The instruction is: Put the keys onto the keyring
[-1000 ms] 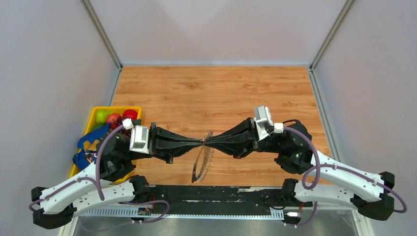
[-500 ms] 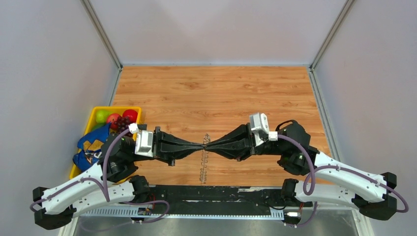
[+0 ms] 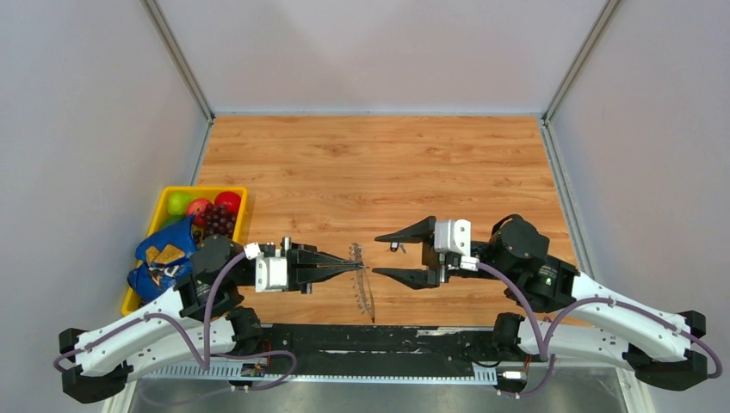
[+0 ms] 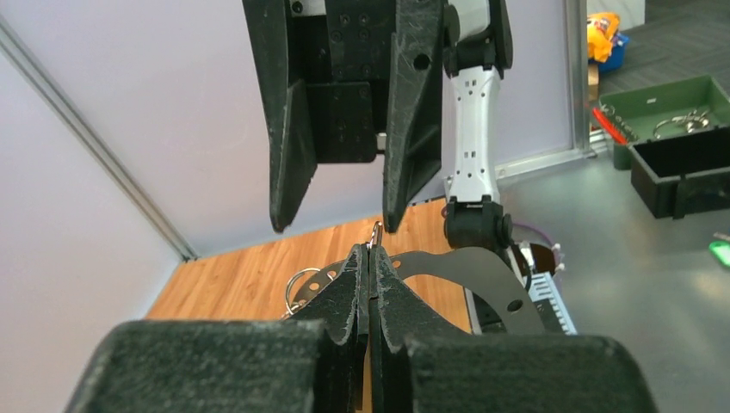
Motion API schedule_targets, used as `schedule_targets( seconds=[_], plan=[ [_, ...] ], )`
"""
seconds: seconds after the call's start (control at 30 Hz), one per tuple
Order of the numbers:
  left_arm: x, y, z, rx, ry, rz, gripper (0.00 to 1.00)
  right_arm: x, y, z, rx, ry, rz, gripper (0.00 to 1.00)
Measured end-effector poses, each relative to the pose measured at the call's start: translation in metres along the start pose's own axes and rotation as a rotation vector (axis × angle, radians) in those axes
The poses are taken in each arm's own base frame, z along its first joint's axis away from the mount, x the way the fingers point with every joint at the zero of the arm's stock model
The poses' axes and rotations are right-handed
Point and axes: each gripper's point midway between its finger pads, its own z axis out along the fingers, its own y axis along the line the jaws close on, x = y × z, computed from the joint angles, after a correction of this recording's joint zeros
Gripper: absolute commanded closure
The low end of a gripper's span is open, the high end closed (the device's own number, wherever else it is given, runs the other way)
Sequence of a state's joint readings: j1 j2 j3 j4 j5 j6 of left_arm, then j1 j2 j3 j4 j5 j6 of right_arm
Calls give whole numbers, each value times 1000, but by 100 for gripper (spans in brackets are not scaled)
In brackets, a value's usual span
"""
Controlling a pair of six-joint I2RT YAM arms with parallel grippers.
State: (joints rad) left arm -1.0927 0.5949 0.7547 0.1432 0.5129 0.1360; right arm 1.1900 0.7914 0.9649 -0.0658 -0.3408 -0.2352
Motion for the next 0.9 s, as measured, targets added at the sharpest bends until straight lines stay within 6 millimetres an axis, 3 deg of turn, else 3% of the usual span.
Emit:
schedule_targets(
  seconds=[0.17,0.37,0.9],
  plan=[
    [9,-4,-6,14,9,85,100,0,-3,-15,31,15,-59,47],
    [7,-3,-12,9,-5,181,100,7,1,-18,-2,40,-107,52],
    [13,0,-12,4,8,217,100,40,9,0,-93,125,-169,64]
  ],
)
